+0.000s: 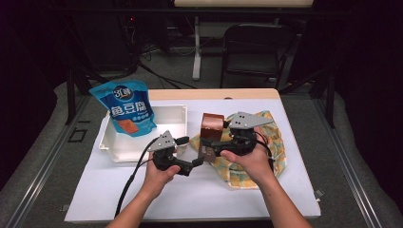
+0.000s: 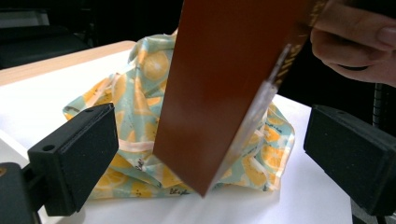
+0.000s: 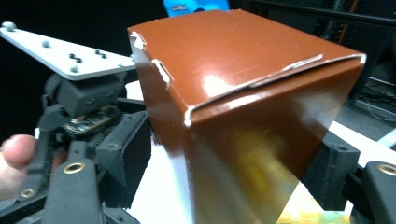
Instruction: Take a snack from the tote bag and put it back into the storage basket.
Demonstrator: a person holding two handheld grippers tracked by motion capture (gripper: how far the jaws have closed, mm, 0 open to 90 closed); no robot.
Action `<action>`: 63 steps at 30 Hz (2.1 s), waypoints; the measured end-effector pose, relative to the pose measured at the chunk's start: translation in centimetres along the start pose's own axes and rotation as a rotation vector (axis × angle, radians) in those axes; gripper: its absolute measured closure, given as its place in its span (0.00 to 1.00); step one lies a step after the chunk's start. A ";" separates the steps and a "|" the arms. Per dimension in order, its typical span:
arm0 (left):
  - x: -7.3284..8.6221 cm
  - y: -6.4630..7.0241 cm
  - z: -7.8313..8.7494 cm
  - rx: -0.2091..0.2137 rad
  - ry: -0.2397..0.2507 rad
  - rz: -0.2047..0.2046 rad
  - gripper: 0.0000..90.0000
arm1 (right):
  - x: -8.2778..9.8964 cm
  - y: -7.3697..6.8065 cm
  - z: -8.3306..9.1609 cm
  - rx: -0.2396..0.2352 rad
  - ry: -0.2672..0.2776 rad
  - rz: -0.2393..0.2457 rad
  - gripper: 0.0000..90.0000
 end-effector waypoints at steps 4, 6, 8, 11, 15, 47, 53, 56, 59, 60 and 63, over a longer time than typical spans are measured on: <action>0.1 0.2 -0.2 0.010 -0.010 -0.007 0.04 | 0.1 -0.6 -0.1 -0.019 -0.002 0.006 0.28; 0.2 0.4 -0.3 0.012 -0.013 -0.014 0.04 | 0.1 -1.0 -0.2 -0.033 -0.003 0.009 0.28; 0.2 0.5 -0.3 0.024 -0.020 -0.019 0.05 | 0.3 -1.4 -0.4 -0.048 -0.014 0.017 0.28; 0.3 0.6 -0.5 0.036 -0.019 -0.015 0.06 | 0.4 -1.7 -0.5 -0.061 -0.020 0.020 0.28; 0.3 0.7 -0.6 0.061 -0.019 -0.016 0.08 | 0.6 -2.0 -0.7 -0.081 -0.025 0.027 0.28; 1.0 1.1 1.0 0.152 -0.026 -0.067 0.49 | 3.0 -0.5 1.2 -0.131 0.021 -0.052 0.16; 1.2 0.7 1.2 0.139 -0.039 -0.059 0.49 | 4.2 -0.1 2.2 -0.101 0.014 -0.059 0.16; 1.3 0.1 1.5 0.113 -0.040 -0.054 0.49 | 5.2 0.3 2.9 -0.068 0.011 -0.071 0.16; 1.3 -0.3 2.0 0.099 -0.034 -0.043 0.49 | 6.3 0.8 3.8 -0.032 0.020 -0.093 0.16; 1.3 -0.5 2.2 0.091 -0.031 -0.044 0.49 | 6.6 1.0 4.1 -0.024 0.023 -0.099 0.16; 1.1 -0.9 3.0 0.074 -0.019 -0.042 0.49 | 7.9 1.7 5.1 0.038 0.005 -0.105 0.16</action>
Point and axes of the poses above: each handheld gripper's, and its own axes: z roughly backward along the jaws, x roughly out of its underside, y roughly to its right, the point moved 5 cm from there along -z, roughly forward along the jaws
